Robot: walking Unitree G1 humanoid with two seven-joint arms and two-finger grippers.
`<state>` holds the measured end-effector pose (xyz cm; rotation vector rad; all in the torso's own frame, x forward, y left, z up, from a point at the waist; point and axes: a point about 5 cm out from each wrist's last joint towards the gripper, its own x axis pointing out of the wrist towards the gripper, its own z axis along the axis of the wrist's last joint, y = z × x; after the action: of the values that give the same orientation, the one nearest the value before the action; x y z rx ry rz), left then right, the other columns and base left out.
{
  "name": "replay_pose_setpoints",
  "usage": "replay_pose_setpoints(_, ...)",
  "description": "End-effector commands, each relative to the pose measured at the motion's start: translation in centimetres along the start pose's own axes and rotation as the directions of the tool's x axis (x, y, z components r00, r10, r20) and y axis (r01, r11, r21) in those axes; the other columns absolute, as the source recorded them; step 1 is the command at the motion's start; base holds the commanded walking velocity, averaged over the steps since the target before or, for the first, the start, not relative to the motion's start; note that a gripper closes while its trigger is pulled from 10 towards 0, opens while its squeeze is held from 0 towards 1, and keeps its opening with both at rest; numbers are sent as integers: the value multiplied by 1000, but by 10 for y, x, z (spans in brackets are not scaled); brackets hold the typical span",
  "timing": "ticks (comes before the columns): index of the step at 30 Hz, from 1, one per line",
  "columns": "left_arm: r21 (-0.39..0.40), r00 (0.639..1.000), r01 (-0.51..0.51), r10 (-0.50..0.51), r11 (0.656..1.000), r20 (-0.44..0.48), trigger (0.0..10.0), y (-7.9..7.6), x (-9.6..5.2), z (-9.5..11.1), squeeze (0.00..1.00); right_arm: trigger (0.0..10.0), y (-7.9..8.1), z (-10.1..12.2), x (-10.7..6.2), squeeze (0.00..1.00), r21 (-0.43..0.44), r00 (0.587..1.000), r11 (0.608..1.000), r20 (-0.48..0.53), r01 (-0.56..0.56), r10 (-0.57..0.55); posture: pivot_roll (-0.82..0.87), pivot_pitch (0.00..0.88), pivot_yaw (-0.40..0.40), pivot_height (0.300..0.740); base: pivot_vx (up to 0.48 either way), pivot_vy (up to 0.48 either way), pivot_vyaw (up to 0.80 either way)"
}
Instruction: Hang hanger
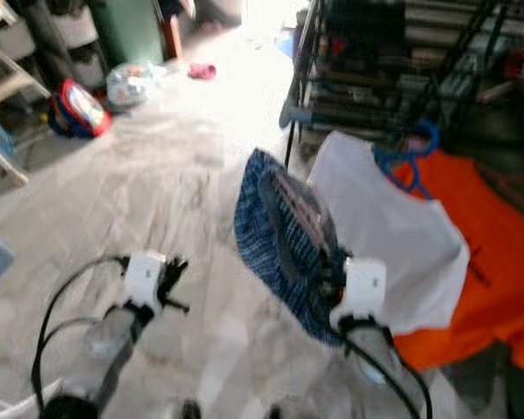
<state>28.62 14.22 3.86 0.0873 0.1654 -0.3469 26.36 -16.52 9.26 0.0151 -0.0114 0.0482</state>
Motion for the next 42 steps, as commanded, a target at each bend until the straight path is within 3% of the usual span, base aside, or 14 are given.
replay_pose_setpoints(1, 3, 1000, 16, -16, 1000, 6, 10000, -5, 4, 3, 0, 10000, -13, -3, -4, 0, 16, 997, 997, -22, 70, -70, 10, 147, -14, 740, -364, 0, 0)
replay_pose_setpoints(8, -11, 999, 36, -36, 999, 10, 10000, -6, 7, 5, 0, 10000, -11, -1, -1, 0, 5, 996, 997, -25, 83, -83, -10, 161, -23, 740, -327, 0, 0)
replay_pose_setpoints(16, -37, 1000, 4, -4, 999, 2, 10000, 8, 6, 4, 0, 10000, -10, -7, 4, 0, 33, 990, 992, -68, 126, -123, 19, 138, -43, 740, 0, 0, 0)
replay_pose_setpoints(18, -76, 996, -89, 90, 993, 12, 10000, 22, 2, 4, 0, 10000, -13, -15, 2, 0, 37, 982, 986, -98, 164, -160, 36, 168, -66, 740, 0, 0, 0)
replay_pose_setpoints(20, -88, 993, -114, 115, 990, 6, 10000, 26, 0, 2, 0, 10000, -18, -17, -2, 0, 23, 976, 982, -112, 190, -186, 40, 188, -68, 740, 0, 0, 0)
replay_pose_setpoints(23, -92, 994, -105, 106, 990, -4, 10000, 22, 1, 0, 0, 10000, -28, -24, -7, 0, 13, 961, 974, -170, 224, -219, 31, 204, -57, 740, 0, 0, 0)
replay_pose_setpoints(28, -104, 999, -36, 33, 994, -28, 10000, 14, 2, -5, 0, 10000, -32, -19, -8, 0, -6, 966, 974, -123, 228, -227, -13, 197, -24, 740, 0, 0, 0)
replay_pose_setpoints(30, -130, 1000, 3, -6, 991, -22, 10000, 11, 4, -3, 0, 10000, -31, -15, -8, 0, 78, 957, 959, -128, 273, -262, -25, 201, -23, 740, 0, 0, 0)
replay_pose_setpoints(35, -135, 1000, 20, -22, 991, -11, 10000, 7, 12, 3, 0, 10000, -14, -19, -7, 0, 49, 968, 975, -138, 219, -210, -16, 203, -12, 740, 0, 0, -378)
replay_pose_setpoints(42, -121, 999, 37, -39, 992, -12, 10000, 11, 11, 5, 0, 10000, -13, -18, -3, 0, 64, 966, 971, -135, 230, -220, -8, 206, -1, 740, 0, 104, 0)
